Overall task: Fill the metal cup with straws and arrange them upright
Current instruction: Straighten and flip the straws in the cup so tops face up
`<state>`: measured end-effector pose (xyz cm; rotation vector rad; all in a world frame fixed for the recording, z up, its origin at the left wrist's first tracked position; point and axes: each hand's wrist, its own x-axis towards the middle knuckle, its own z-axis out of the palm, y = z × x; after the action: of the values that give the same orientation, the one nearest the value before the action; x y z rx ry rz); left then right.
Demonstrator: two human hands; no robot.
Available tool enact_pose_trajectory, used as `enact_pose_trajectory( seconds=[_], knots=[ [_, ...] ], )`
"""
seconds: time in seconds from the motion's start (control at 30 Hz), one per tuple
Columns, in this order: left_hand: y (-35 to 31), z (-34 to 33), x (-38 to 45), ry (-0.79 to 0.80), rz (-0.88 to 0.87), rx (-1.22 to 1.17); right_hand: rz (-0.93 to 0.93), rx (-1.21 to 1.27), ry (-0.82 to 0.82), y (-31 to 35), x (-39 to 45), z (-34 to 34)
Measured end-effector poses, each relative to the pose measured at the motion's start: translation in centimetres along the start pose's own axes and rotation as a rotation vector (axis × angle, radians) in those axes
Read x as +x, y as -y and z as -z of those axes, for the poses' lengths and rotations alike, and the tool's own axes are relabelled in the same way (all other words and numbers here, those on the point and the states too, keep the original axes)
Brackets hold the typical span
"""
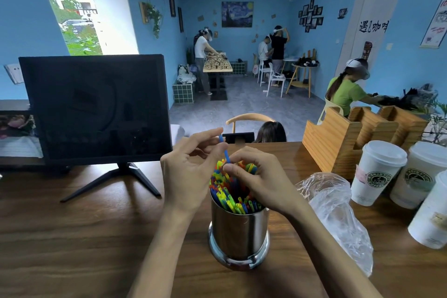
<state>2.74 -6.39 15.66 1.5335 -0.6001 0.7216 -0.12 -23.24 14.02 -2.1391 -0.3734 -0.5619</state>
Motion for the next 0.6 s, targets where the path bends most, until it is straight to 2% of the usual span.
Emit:
enact_pose_trajectory(
  seconds=[0.2, 0.27, 0.33, 0.5, 0.6],
  knots=[
    [-1.5, 0.4, 0.7, -0.229, -0.022, -0.194, -0.038, 0.063, 0.054, 0.0, 0.1, 0.1],
    [-1.4, 0.6, 1.1, -0.226, 0.006, -0.209, -0.035, 0.054, 0.053, -0.2, 0.1, 0.2],
    [-1.0, 0.7, 1.2, -0.118, 0.051, -0.174, -0.025, 0.044, 0.044, -0.3, 0.0, 0.3],
    [1.2, -0.1, 0.2, 0.340, 0.118, 0.080, 0.004, 0.044, -0.018, -0.6, -0.1, 0.3],
    [1.4, 0.0, 0.0, 0.449, 0.083, 0.207, 0.000, -0.023, -0.065, -0.7, -0.3, 0.2]
  ],
)
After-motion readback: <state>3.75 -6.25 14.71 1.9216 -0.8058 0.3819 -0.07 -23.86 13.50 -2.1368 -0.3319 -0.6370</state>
